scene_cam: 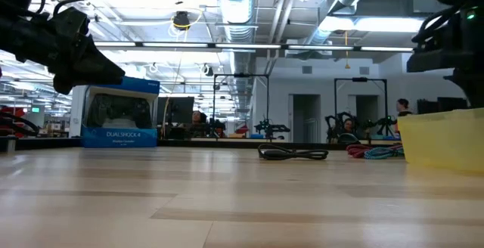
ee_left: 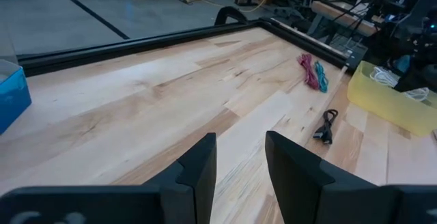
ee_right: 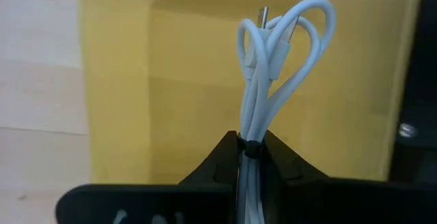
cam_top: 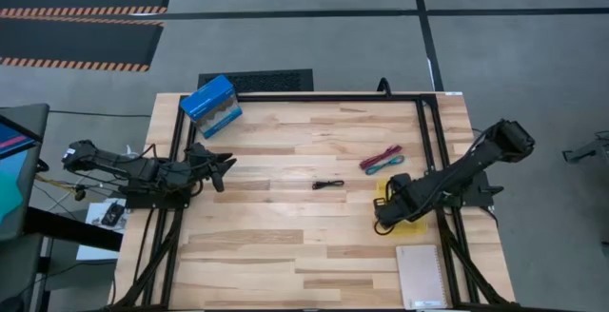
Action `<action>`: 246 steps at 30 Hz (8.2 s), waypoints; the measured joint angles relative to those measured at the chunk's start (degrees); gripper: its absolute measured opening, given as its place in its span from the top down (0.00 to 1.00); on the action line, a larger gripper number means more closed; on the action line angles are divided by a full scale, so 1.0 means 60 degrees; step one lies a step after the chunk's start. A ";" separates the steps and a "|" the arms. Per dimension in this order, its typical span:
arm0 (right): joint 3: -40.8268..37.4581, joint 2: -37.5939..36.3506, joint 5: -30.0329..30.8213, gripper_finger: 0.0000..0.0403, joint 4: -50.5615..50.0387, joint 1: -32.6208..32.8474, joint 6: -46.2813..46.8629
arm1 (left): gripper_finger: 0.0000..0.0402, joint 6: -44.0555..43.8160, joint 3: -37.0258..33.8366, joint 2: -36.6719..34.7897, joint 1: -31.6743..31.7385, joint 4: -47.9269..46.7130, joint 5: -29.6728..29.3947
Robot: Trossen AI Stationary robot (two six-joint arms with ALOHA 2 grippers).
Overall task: Pick and place USB-C Cables
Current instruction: Put the white charger cable into the yellow bin, then put the black charger cable into the yellow bin
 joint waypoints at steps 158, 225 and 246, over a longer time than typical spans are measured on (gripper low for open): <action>-0.0382 0.3841 -0.0351 0.53 1.1207 -0.4921 -1.7519 | 0.72 0.0004 -0.0007 0.0004 0.0000 -0.0326 -0.0962; 0.0725 -0.2255 0.2531 0.96 -0.2389 0.0598 -0.0768 | 0.72 0.0463 -0.0004 0.0004 -0.0001 -0.0504 0.0940; 0.0721 0.0698 0.1783 0.97 -0.1029 0.1198 0.0765 | 0.72 0.0448 -0.0004 0.0004 -0.0001 -0.0511 0.0943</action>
